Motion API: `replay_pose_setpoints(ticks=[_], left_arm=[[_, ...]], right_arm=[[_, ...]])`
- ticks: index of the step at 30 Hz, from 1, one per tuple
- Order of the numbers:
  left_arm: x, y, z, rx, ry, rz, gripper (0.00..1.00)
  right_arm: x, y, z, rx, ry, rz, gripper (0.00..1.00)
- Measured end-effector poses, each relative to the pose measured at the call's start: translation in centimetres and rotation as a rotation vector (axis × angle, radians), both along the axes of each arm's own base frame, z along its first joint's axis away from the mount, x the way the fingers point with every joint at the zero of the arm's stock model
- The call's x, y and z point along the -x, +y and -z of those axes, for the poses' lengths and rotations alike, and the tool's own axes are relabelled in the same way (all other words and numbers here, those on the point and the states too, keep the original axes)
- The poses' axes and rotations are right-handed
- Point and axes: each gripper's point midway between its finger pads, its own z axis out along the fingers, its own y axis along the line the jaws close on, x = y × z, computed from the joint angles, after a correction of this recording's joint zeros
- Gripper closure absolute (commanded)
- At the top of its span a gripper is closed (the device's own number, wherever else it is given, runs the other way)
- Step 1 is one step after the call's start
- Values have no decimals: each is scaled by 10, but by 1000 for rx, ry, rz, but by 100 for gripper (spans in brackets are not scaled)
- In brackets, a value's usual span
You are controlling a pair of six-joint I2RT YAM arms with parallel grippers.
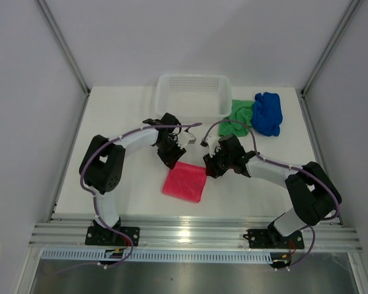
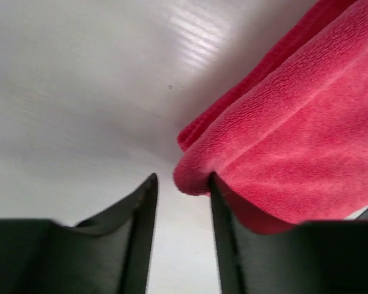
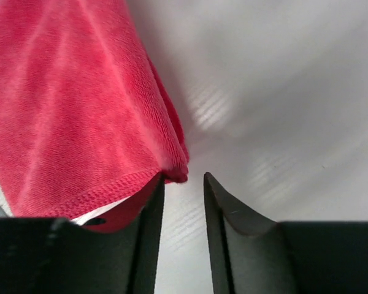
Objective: Roll the towels
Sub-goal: Fold the towel, then roll the towel
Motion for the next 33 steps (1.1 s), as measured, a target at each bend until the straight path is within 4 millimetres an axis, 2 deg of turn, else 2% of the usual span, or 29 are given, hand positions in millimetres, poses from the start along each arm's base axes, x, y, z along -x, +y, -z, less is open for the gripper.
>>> replay_pose_setpoints(ticks=[1, 5, 8, 11, 14, 16, 19, 21, 22, 23, 24, 26, 28, 30, 33], left_arm=[[-1, 2, 1, -8, -3, -5, 53], [-8, 7, 0, -34, -19, -42, 48], [-18, 8, -7, -33, -49, -71, 41], [-28, 12, -20, -24, -97, -101, 35], [-35, 14, -44, 10, -165, -116, 35], [-35, 15, -67, 58, -237, -99, 34], [-11, 18, -96, 156, -340, 1, 32], [19, 26, -98, 197, -388, 90, 31], [36, 33, -91, 201, -400, 135, 31], [48, 39, -83, 203, -415, 175, 30], [60, 45, -72, 199, -426, 215, 30], [84, 57, -45, 178, -409, 286, 30], [97, 64, -28, 163, -383, 326, 30], [101, 67, -21, 154, -381, 352, 30], [94, 63, -23, 161, -420, 366, 30]], right_arm=[[-1, -2, 2, 9, 1, 9, 57], [-7, -8, 4, 34, -9, 48, 55], [-11, -11, 1, 46, -29, 68, 55], [-16, -13, -14, 35, -76, 84, 55], [-17, -11, -43, -1, -172, 70, 54], [-5, -3, -65, -20, -277, 5, 50], [44, 30, -84, -53, -432, -215, 29], [89, 51, -77, -66, -499, -394, 29], [110, 57, -69, -61, -520, -473, 29], [126, 59, -57, -38, -527, -533, 29], [134, 58, -47, -15, -527, -560, 29], [138, 53, -24, 64, -516, -578, 29], [136, 52, -10, 120, -515, -575, 29], [133, 50, 5, 186, -514, -567, 29], [126, 50, 19, 257, -519, -548, 29]])
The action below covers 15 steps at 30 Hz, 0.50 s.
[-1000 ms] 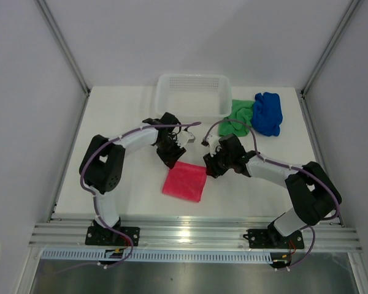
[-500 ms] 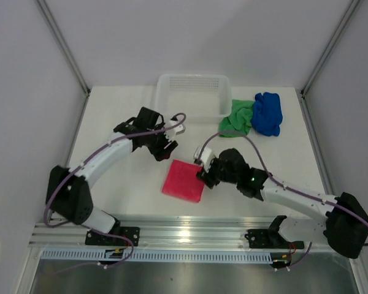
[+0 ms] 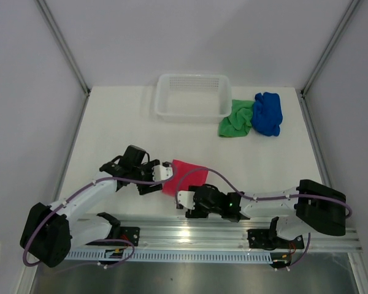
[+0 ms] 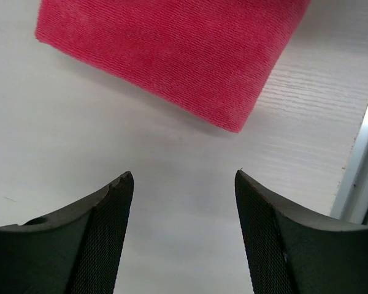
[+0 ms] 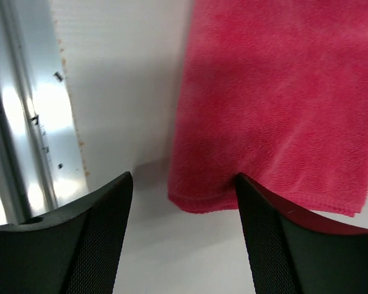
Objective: Roll the towels
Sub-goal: Roll the towel
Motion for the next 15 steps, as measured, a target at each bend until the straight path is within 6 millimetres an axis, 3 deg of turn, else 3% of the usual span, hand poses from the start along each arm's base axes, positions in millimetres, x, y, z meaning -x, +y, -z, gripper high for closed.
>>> replay_pose_setpoints(ticks=[7, 10, 14, 15], left_arm=[[-6, -3, -4, 14, -42, 11, 30], [-5, -3, -3, 17, -40, 14, 30], [-2, -6, -4, 33, -27, 25, 30], [-1, -7, -4, 36, -23, 28, 30]], right_arm=[[-16, 1, -2, 10, -61, 71, 37], [-19, 0, -2, 13, -63, 87, 47], [-22, -3, 3, 23, -51, 97, 85], [-23, -3, 3, 24, -51, 97, 90]])
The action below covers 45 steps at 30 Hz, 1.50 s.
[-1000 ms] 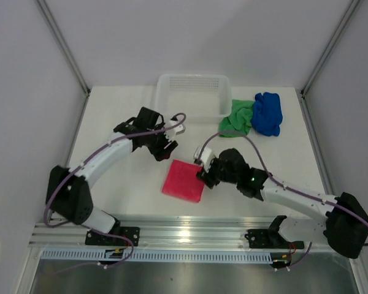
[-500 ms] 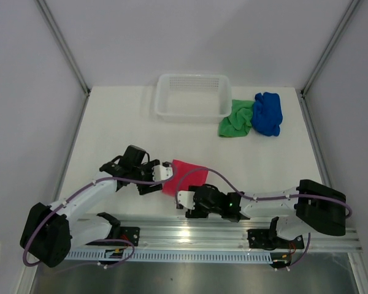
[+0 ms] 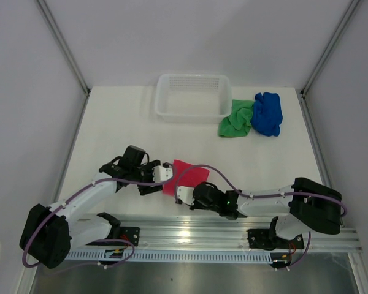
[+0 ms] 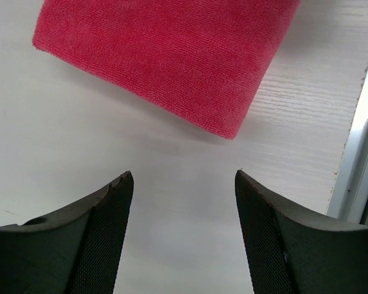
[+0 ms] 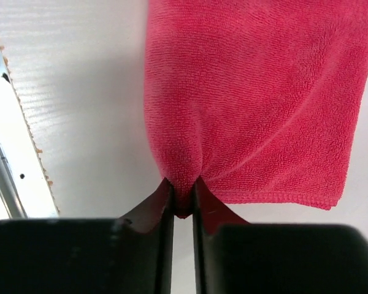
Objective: Roll the towels
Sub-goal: Roll the towel
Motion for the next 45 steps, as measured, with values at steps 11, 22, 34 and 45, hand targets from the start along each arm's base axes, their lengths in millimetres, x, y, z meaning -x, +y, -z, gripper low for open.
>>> replay_pose_setpoints(ticks=[11, 22, 34, 45], left_arm=[[13, -22, -11, 68, -35, 150, 18], [23, -51, 22, -5, -152, 339, 18], [0, -46, 41, -104, -185, 271, 83], [48, -33, -2, -58, -37, 322, 79]], right_arm=[[-9, 0, -21, -147, 132, 22, 96], [2, -3, -15, -173, 230, -7, 97], [-1, -2, -38, -291, 289, -22, 99], [37, 8, -52, -366, 489, -102, 100]])
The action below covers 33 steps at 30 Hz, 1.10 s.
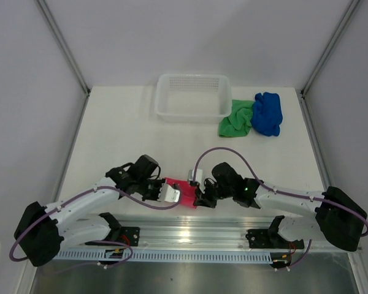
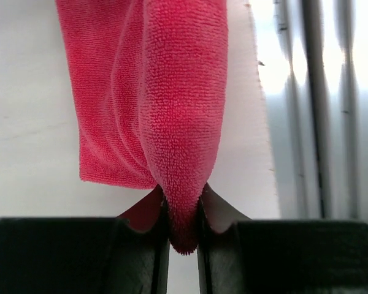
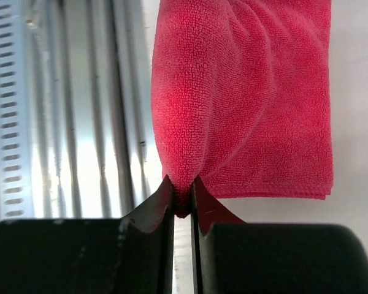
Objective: Roll the towels
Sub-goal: Roll the towel
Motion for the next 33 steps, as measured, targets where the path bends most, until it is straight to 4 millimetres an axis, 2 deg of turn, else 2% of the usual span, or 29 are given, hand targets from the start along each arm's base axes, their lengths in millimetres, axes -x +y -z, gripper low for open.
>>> replay_pose_setpoints(ticks=[3, 5, 7, 8, 10, 12, 13, 15, 16, 18, 23, 31, 33], left_arm=[[18, 5, -1, -21, 88, 22, 78], [26, 7, 0, -33, 135, 30, 79], [31, 7, 1, -43, 195, 29, 82], [31, 7, 0, -46, 230, 19, 82], [24, 8, -4, -44, 302, -18, 84], [14, 6, -8, -41, 358, -55, 87], [8, 5, -9, -38, 389, -73, 87], [-1, 2, -9, -38, 423, -94, 88], [-3, 0, -9, -38, 446, -98, 89], [-5, -4, -8, -39, 488, -100, 90], [-3, -4, 1, -57, 592, -122, 90], [-7, -3, 0, -46, 646, -146, 90], [-7, -4, -1, -43, 648, -146, 90]], right_arm=[[12, 1, -5, -11, 73, -34, 100], [13, 2, -9, -26, 116, -40, 86], [8, 0, -10, -35, 157, -18, 66], [3, -1, -9, -34, 178, 3, 63], [-6, -5, -6, -28, 201, 40, 52], [-14, -9, -5, -31, 214, 76, 49], [-19, -10, -6, -39, 217, 88, 42], [-26, -11, -11, -65, 220, 100, 38], [-28, -10, -13, -79, 222, 104, 28], [-30, -8, -17, -99, 228, 104, 24], [-34, 0, -20, -149, 249, 100, 22], [-43, 6, -4, -154, 292, 140, 23], [-43, 6, -1, -157, 296, 143, 28]])
